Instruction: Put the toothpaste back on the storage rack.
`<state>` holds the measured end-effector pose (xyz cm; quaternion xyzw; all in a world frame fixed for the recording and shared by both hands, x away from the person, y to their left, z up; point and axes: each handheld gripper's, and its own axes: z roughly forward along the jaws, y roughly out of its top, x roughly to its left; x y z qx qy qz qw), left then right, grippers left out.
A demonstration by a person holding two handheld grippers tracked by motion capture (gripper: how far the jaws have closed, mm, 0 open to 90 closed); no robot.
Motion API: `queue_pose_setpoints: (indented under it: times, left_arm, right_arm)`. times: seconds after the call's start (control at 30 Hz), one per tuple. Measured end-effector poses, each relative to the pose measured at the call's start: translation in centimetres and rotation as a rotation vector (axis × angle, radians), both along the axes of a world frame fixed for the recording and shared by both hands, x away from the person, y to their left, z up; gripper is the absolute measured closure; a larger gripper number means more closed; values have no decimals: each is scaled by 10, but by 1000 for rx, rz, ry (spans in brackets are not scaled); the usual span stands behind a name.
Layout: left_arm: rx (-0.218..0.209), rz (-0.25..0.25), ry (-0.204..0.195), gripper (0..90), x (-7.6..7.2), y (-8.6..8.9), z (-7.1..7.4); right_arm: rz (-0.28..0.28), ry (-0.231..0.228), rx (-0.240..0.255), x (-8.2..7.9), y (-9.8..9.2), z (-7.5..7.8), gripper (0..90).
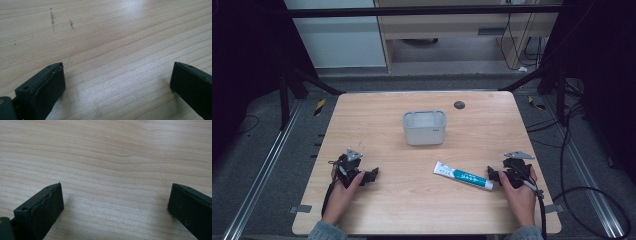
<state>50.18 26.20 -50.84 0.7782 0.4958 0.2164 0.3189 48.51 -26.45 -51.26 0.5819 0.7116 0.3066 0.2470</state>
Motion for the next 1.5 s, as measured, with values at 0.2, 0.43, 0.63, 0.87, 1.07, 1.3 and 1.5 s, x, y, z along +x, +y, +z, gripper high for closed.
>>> queue_pose_setpoints:
  times: [0.2, 0.43, 0.63, 0.87, 1.07, 1.3, 1.5]
  left_arm:
    - [0, 0, 0, 0, 0, 0, 0]
    - [0, 0, 0, 0, 0, 0, 0]
    - [0, 3, 0, 0, 0, 0, 0]
    - [0, 6, 0, 0, 0, -1, 0]
    - [-1, 8, 1, 0, 0, -1, 0]
    - [-3, 7, 0, 0, 0, -1, 0]
    - [-3, 5, 0, 0, 0, -1, 0]
  right_arm:
    - [0, -1, 1, 0, 0, 0, 6]
    - [37, -15, 0, -5, -7, 1, 78]
    - [75, -131, -22, -14, -3, 24, 95]
    - [280, -113, -150, -25, 29, 76, 97]
    - [413, -54, -193, -24, 50, 87, 143]
    - [571, 54, -286, -17, 85, 83, 242]
    - [648, 110, -273, -7, 106, 86, 316]
